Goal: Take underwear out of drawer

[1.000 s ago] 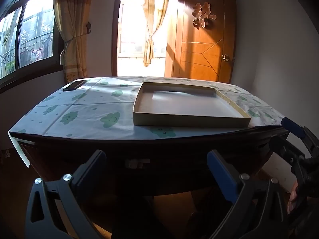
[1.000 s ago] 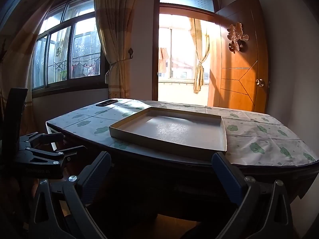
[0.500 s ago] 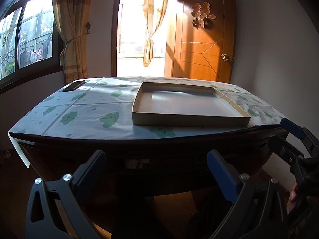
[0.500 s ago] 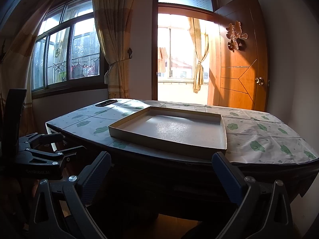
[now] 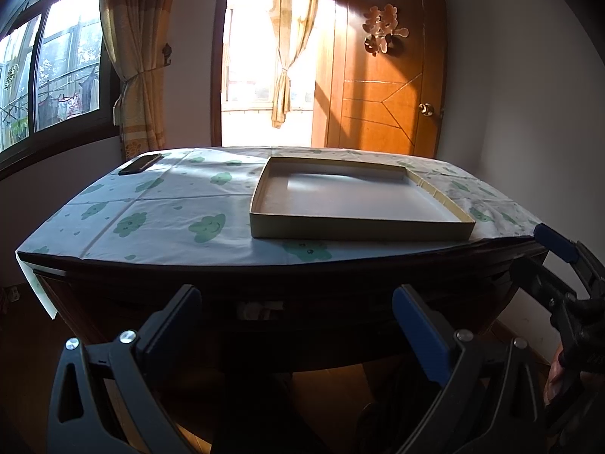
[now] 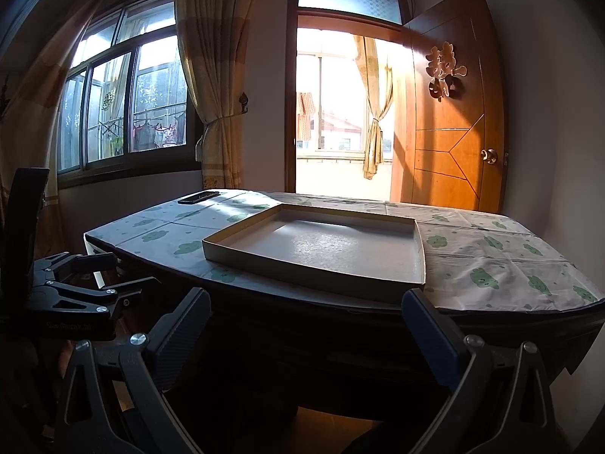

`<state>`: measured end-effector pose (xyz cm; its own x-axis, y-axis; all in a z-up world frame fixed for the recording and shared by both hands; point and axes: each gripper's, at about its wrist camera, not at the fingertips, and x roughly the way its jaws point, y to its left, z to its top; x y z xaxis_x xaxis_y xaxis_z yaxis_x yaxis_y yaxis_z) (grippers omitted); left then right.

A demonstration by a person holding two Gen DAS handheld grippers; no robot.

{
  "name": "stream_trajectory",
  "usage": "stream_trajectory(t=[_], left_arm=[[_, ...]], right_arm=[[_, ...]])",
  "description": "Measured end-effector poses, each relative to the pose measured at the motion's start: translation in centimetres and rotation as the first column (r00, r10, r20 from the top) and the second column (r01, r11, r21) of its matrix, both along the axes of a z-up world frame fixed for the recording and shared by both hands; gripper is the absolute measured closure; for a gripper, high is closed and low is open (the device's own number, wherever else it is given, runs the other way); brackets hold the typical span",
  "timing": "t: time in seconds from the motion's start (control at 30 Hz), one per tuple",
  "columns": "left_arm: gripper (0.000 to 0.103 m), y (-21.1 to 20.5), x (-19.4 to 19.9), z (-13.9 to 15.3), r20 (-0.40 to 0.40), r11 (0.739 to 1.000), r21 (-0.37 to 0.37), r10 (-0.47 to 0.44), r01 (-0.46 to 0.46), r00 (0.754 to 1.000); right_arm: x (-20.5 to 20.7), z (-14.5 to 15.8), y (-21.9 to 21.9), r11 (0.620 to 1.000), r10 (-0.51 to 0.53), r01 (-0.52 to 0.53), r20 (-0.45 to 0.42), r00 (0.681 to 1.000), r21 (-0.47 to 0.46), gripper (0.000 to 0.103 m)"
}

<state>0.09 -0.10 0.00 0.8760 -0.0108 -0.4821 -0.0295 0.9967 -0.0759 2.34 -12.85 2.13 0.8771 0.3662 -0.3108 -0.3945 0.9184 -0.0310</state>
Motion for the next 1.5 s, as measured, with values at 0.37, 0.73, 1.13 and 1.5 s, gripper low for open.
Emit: stream_trajectory(t=[0.37, 0.73, 1.13, 1.5], left_arm=[[0.0, 0.0, 0.0, 0.1, 0.001, 1.0, 0.002, -0.001, 0.001, 1.0], [0.0, -0.3, -0.1, 0.0, 0.002, 1.0, 0.004, -0.003, 0.003, 1.0], [0.0, -1.2, 0.4, -1.2, 0.004, 1.0, 0.012, -0.024, 0.024, 1.0], [0.0, -0.7, 0.5, -1.7, 0.006, 0.999, -0.026, -0.023, 0.024, 1.0]], right_arm=[[-0.2, 0.0, -0.2, 1.0, -0.001, 0.001, 0.004, 1.0, 0.001, 0.0], [-0.2, -0.2, -0.3, 1.0, -0.004, 0.004, 0.002, 1.0, 0.005, 0.0], [0.6, -1.1, -0.7, 1.0, -0.006, 0.005, 0.038, 0.999, 0.006, 0.0], [2.5, -5.2, -0.4, 0.995, 0.1, -0.098, 0.184, 0.978, -0.02, 0.0]])
